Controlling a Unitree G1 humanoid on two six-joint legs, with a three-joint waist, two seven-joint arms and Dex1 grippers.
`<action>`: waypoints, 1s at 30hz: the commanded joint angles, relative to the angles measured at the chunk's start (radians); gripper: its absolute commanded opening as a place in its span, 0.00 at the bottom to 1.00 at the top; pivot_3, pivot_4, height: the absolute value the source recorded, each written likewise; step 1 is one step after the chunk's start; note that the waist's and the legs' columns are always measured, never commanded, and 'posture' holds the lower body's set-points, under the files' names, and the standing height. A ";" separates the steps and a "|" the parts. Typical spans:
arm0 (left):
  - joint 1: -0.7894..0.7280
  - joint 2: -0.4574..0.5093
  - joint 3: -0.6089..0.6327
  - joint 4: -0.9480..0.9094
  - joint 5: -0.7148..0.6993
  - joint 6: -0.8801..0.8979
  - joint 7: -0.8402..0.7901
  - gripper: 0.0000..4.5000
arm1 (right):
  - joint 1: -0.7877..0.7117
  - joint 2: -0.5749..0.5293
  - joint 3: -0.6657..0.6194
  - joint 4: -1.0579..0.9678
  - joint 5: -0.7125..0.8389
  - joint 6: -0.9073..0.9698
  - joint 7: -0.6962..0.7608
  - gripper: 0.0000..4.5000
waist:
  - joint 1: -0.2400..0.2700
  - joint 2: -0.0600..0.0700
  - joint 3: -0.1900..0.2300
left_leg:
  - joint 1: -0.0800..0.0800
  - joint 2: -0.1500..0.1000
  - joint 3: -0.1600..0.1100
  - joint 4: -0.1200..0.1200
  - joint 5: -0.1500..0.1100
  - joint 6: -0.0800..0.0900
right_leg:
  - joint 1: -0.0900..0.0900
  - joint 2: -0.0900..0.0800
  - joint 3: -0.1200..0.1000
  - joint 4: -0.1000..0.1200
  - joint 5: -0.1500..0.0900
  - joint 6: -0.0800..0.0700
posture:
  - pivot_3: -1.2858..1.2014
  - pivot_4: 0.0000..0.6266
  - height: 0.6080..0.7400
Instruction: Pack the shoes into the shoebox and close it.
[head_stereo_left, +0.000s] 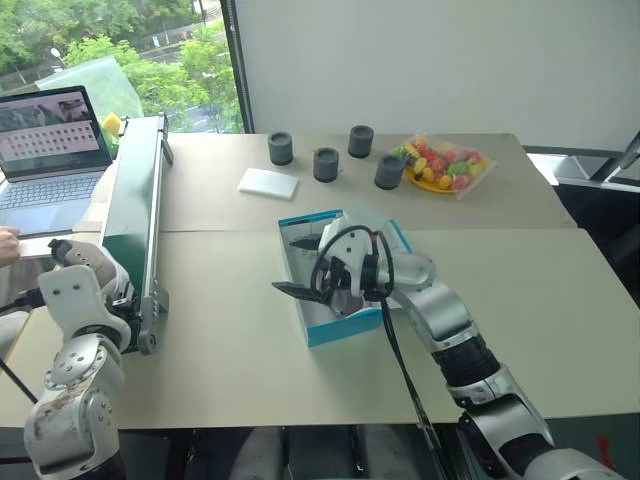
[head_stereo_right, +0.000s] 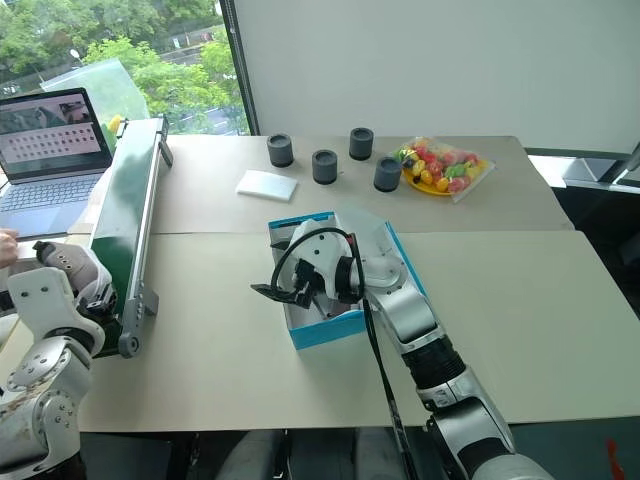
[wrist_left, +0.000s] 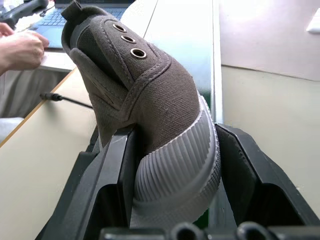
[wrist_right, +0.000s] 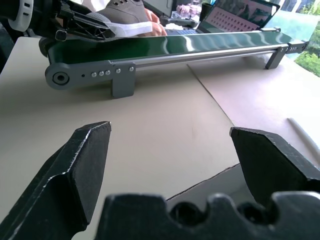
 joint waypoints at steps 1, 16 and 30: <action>0.000 0.001 0.012 -0.038 0.010 -0.023 0.006 0.53 | -0.025 0.011 -0.030 -0.012 0.028 0.004 -0.011 1.00 | -0.001 0.000 0.000 | 0.000 0.000 0.000 0.000 0.000 0.000 | 0.000 0.000 0.000 0.000 0.000 0.000 | 0.52 0.24 0.90; 0.005 -0.017 0.022 -0.037 -0.005 -0.015 0.004 0.17 | -0.029 0.008 -0.041 -0.019 0.036 0.021 -0.012 1.00 | -0.002 0.000 0.000 | 0.000 0.000 0.000 0.000 0.000 0.000 | 0.000 0.000 0.000 0.000 0.000 0.000 | 0.52 0.24 0.90; 0.004 0.004 0.007 -0.035 0.029 -0.041 0.009 0.08 | -0.043 0.006 -0.046 -0.010 0.045 0.028 -0.030 1.00 | 0.000 0.000 0.000 | 0.000 0.000 0.000 0.000 0.000 0.000 | 0.000 0.000 0.000 0.000 0.000 0.000 | 0.52 0.24 0.90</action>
